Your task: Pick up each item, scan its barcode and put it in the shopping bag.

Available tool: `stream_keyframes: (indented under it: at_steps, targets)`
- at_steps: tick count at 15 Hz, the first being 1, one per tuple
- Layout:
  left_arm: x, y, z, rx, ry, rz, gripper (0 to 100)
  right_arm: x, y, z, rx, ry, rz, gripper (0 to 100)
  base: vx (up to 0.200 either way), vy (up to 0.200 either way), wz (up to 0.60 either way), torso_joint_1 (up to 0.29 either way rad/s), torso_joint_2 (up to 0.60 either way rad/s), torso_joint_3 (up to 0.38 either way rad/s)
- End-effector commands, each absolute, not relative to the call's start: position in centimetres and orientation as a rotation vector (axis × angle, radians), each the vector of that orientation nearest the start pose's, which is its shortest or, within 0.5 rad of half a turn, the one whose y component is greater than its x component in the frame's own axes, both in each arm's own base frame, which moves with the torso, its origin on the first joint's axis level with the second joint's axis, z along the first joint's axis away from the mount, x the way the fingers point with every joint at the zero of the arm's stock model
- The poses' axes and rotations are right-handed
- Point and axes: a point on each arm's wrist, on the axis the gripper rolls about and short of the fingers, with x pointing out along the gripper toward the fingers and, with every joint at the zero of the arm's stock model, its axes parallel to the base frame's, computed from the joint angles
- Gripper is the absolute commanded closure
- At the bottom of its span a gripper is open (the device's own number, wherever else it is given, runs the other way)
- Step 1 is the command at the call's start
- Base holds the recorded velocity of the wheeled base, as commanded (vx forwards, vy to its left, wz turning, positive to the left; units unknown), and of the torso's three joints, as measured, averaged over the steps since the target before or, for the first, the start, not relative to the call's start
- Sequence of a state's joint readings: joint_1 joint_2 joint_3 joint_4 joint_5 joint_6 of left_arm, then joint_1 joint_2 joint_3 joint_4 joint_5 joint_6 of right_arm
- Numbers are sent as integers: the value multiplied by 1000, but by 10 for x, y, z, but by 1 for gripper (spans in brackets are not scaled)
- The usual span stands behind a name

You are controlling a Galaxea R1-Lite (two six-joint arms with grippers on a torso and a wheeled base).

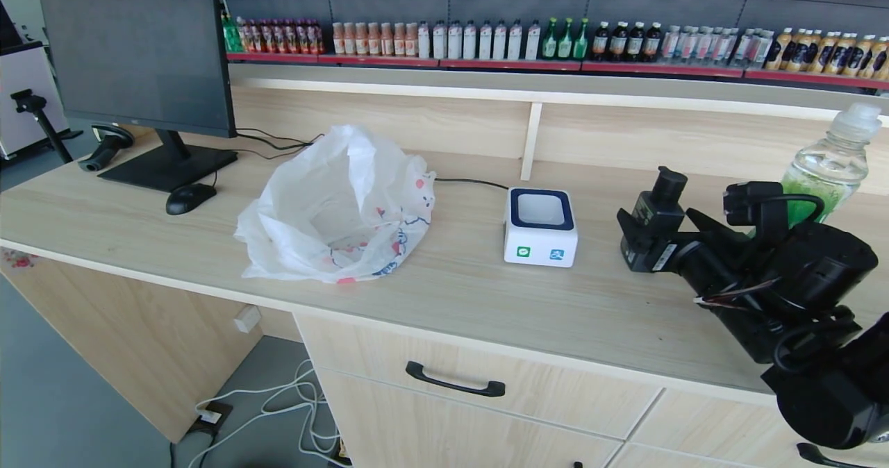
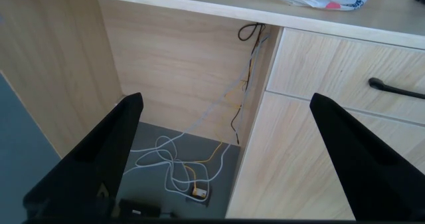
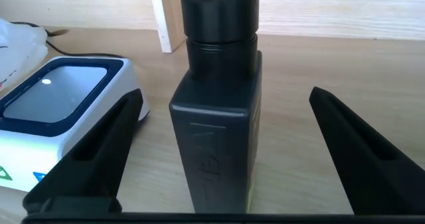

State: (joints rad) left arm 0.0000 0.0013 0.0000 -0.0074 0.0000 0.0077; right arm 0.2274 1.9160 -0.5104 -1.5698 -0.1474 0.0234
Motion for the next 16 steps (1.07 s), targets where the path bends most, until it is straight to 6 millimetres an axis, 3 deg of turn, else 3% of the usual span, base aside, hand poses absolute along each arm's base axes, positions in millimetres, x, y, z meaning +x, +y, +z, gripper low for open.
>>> stream_keyframes:
  at_steps: [1,16]
  targets:
    - [-23,0,76,8,-6,0,0,302,63,135,48,-150,70,0,0,0,0,0,0,0]
    - [-23,0,76,8,-6,0,0,314,67,129,45,-146,-2,0,0,0,0,0,0,0]
